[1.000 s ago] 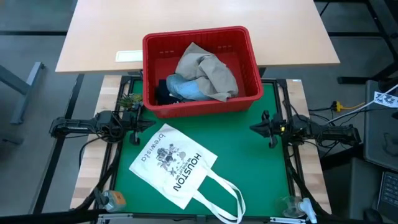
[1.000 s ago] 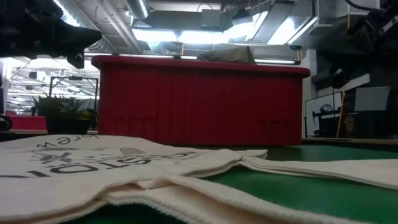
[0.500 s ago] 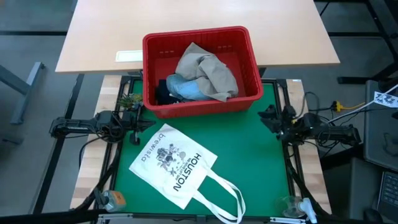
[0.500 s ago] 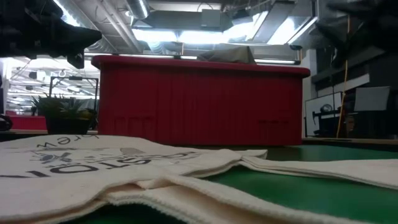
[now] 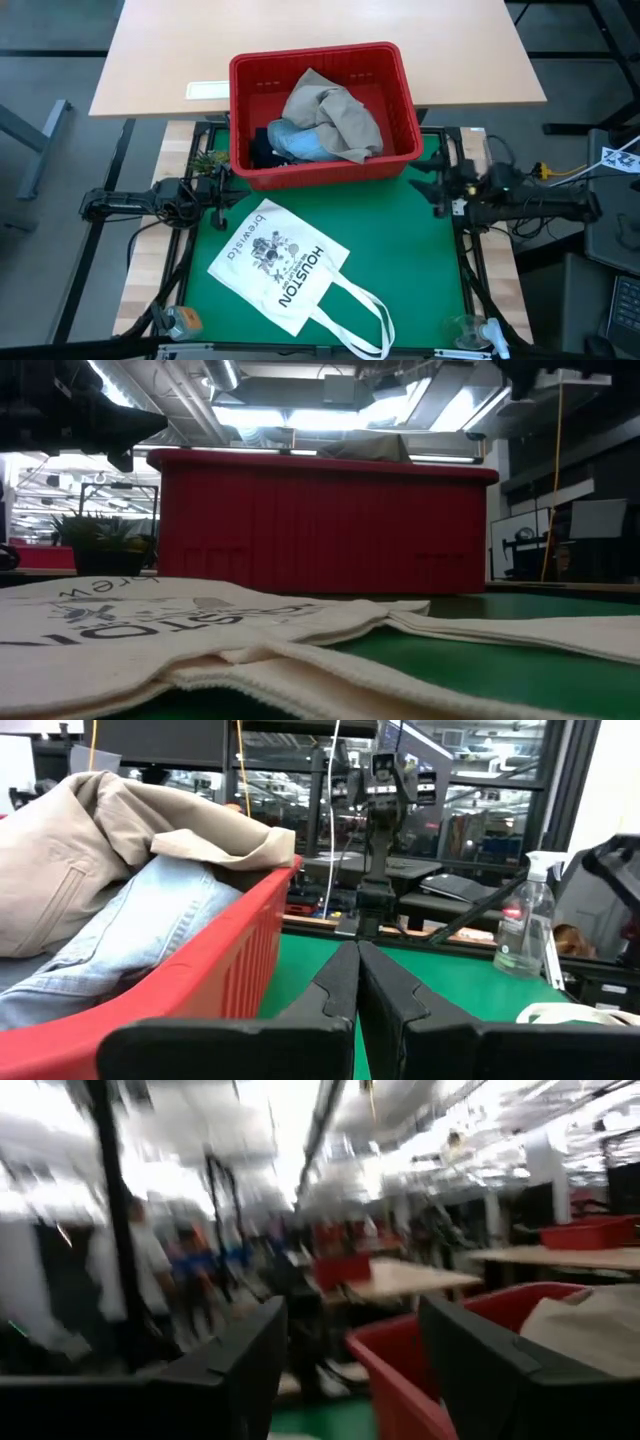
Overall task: Fold Laundry from Bin
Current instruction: Fold the beige shorts
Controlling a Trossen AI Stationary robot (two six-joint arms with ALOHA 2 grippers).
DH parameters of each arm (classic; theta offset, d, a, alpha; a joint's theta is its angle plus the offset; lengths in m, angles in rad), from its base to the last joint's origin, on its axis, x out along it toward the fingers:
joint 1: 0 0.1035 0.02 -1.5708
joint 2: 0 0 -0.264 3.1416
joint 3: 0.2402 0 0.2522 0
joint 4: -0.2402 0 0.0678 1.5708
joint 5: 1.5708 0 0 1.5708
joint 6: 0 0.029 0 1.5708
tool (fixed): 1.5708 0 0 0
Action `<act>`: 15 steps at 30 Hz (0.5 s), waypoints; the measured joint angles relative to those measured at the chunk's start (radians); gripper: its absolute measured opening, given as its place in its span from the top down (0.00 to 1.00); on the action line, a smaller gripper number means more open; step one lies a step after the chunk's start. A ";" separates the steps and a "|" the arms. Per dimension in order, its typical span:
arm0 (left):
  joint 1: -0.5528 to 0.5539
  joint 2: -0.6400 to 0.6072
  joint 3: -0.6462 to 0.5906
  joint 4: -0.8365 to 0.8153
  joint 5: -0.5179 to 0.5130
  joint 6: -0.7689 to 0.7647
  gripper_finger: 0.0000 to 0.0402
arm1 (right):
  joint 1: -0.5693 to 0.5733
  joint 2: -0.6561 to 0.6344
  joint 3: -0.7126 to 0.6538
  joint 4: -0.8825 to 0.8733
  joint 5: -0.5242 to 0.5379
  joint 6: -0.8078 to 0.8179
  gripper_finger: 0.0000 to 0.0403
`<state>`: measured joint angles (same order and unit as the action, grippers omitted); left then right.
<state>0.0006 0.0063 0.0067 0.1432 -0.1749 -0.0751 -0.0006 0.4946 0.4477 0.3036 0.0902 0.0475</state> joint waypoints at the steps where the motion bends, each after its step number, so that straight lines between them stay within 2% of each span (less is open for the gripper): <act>1: 0.000 0.000 0.000 0.000 0.000 0.000 1.00 | 0.000 0.046 0.042 -0.048 0.019 -0.028 0.43; 9: 0.000 0.000 0.000 0.000 0.000 0.000 1.00 | 0.000 0.398 0.367 -0.399 0.221 -0.182 0.43; 15: 0.000 0.000 0.000 0.000 0.000 0.000 1.00 | 0.000 0.612 0.554 -0.471 0.240 -0.241 0.43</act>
<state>0.0006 0.0063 0.0067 0.1432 -0.1749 -0.0753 -0.0006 1.1069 1.0020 -0.1678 0.3302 -0.1931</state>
